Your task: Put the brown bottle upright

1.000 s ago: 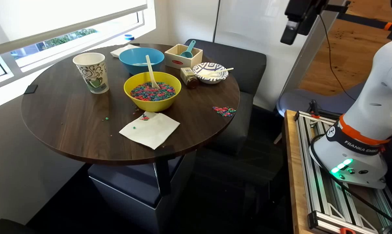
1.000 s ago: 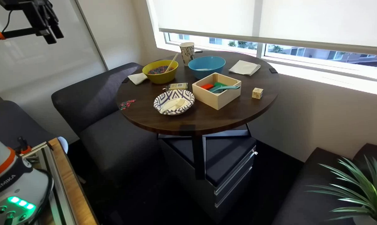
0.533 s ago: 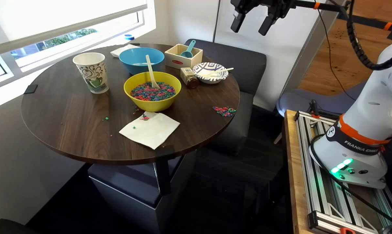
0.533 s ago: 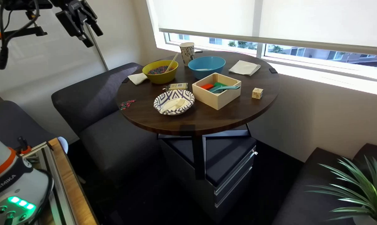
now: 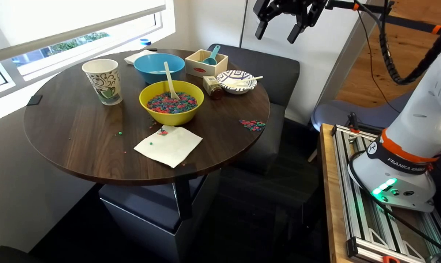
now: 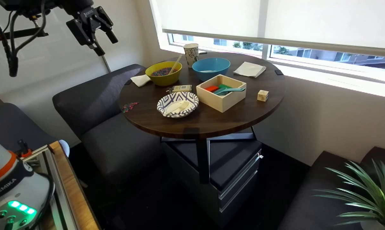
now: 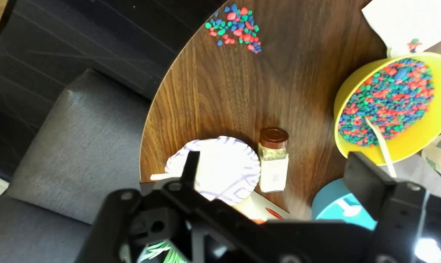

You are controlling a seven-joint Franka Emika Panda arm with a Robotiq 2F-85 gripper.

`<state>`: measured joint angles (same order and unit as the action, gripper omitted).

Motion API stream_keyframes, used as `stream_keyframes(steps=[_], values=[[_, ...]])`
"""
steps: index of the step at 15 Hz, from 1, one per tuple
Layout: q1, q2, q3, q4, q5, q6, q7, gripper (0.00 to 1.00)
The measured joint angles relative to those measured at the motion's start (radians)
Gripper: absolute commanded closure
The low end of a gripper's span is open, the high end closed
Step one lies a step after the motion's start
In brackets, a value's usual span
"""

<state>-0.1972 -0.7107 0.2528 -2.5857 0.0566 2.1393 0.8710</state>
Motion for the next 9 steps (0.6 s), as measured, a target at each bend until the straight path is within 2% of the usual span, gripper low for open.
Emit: stream_keyframes(steps=[2,5,7,9], values=[[0.017,0.014,-0.017,-0.020,-0.002,0.100,-0.010,0.00],[0.016,0.062,-0.018,-0.078,-0.036,0.314,-0.019,0.00],[-0.008,0.108,-0.002,-0.110,-0.091,0.421,-0.009,0.00],[-0.066,0.153,0.043,-0.119,-0.179,0.440,0.043,0.00]])
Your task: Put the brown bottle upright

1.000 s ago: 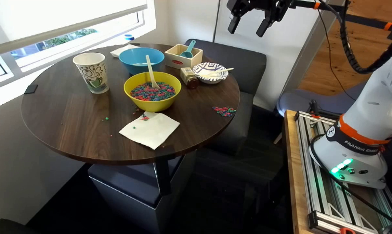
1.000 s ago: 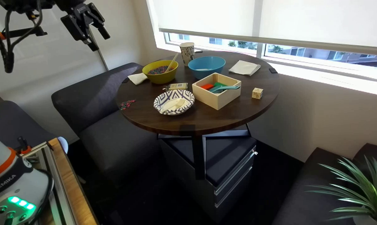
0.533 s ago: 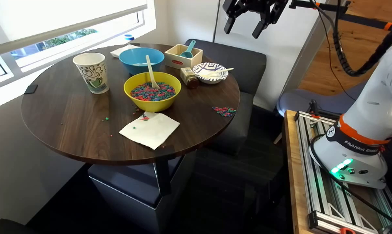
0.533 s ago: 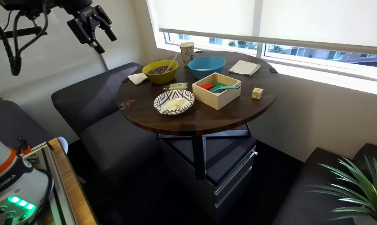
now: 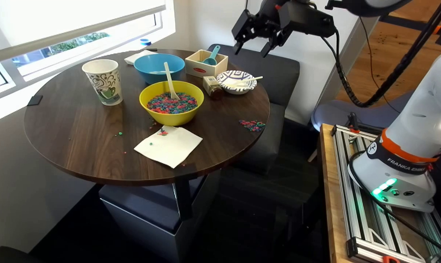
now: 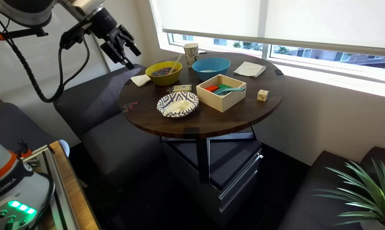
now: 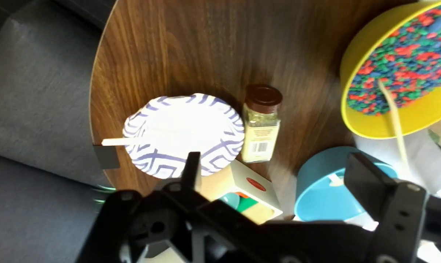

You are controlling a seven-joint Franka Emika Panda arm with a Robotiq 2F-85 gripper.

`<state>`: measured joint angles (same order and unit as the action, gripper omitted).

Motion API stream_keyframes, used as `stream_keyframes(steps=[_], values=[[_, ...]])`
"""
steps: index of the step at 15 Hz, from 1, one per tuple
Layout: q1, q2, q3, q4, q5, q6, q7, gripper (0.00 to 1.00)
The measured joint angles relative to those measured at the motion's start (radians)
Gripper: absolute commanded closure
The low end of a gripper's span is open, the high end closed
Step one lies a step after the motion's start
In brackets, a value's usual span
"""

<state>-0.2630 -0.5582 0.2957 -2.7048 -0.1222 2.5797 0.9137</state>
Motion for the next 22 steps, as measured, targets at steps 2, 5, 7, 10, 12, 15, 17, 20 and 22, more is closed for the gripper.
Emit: stream_keyframes(steps=[2,5,7,10,12,15,17,20,22], values=[[-0.058,0.037,0.049,0.002,-0.085,-0.003,0.072,0.00],[-0.075,0.060,0.064,0.008,-0.114,-0.004,0.100,0.00],[-0.076,0.061,0.063,0.010,-0.125,-0.004,0.107,0.00],[-0.088,0.091,0.078,0.011,-0.213,0.051,0.190,0.00],[-0.116,0.144,0.113,0.015,-0.303,0.090,0.269,0.00],[-0.170,0.242,0.177,0.050,-0.415,0.091,0.368,0.00],[-0.208,0.306,0.214,0.083,-0.469,0.091,0.421,0.00],[-0.247,0.396,0.245,0.139,-0.547,0.091,0.500,0.00],[-0.264,0.454,0.252,0.175,-0.604,0.091,0.549,0.00]])
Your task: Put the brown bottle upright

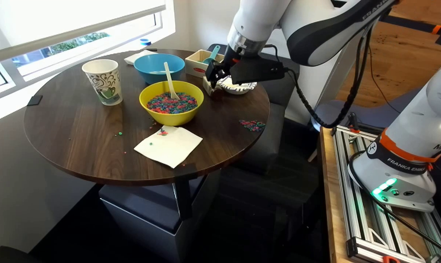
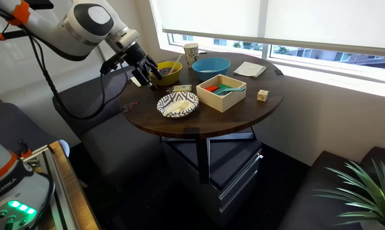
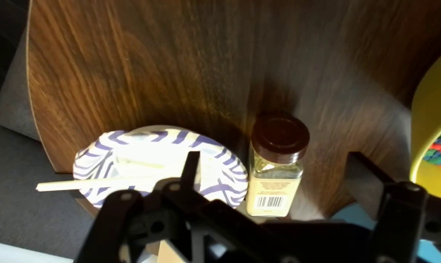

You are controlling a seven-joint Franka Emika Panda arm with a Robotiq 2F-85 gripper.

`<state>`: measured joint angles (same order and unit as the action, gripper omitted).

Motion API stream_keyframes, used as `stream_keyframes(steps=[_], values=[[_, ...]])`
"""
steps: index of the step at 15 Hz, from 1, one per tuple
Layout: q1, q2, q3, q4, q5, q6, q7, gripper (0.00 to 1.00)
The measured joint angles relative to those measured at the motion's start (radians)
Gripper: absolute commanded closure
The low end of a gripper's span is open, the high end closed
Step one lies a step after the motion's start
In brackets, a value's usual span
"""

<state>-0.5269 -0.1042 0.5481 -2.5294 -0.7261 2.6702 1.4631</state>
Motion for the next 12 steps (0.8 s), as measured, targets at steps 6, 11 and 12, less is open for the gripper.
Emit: stream_keyframes(steps=[6,11,12], values=[[-0.014,0.163,-0.004,0.089,-0.093,-0.005,0.079,0.00],[-0.014,0.232,-0.016,0.151,-0.115,-0.007,0.087,0.04],[-0.014,0.241,-0.021,0.160,-0.117,-0.008,0.087,0.04]])
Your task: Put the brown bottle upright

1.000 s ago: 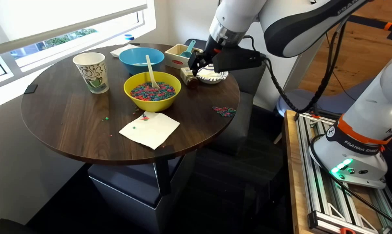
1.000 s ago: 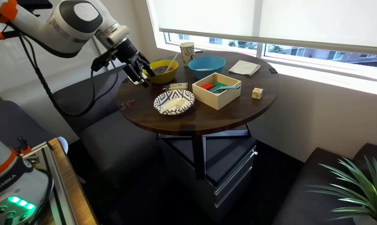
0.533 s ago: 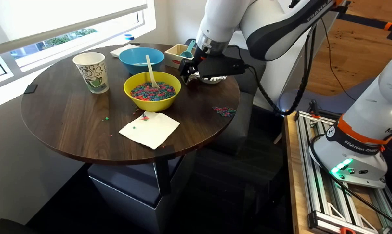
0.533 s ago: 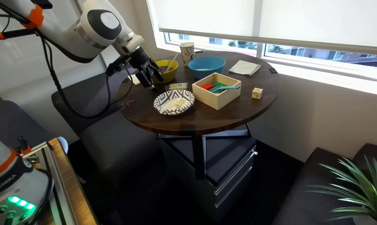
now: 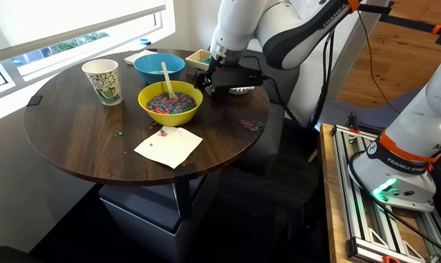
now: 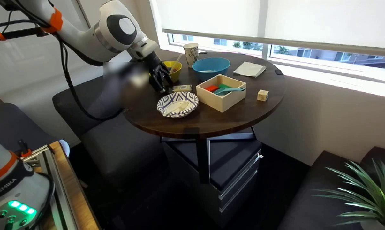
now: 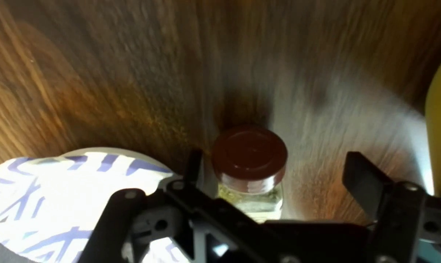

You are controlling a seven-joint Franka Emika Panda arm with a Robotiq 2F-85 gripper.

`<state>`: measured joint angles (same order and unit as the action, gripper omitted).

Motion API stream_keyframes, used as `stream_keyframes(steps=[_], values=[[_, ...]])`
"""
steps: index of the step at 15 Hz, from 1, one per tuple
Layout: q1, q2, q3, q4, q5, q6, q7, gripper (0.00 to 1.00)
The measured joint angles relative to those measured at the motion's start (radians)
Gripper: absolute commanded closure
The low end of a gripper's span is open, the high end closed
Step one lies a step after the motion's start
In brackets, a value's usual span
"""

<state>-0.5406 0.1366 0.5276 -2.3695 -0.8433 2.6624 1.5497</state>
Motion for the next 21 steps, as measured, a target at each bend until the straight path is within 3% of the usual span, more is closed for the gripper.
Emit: stream_keyframes(steps=[6,7,10,13,21], values=[[0.000,0.024,-0.006,0.029,0.005,-0.010,-0.006,0.05],[0.040,0.022,-0.048,0.031,0.038,-0.008,-0.034,0.04],[0.228,0.015,-0.241,0.040,0.206,-0.004,-0.195,0.03],[0.325,0.014,-0.349,0.037,0.407,0.020,-0.406,0.00],[0.421,-0.006,-0.445,0.016,0.855,0.003,-0.866,0.00]])
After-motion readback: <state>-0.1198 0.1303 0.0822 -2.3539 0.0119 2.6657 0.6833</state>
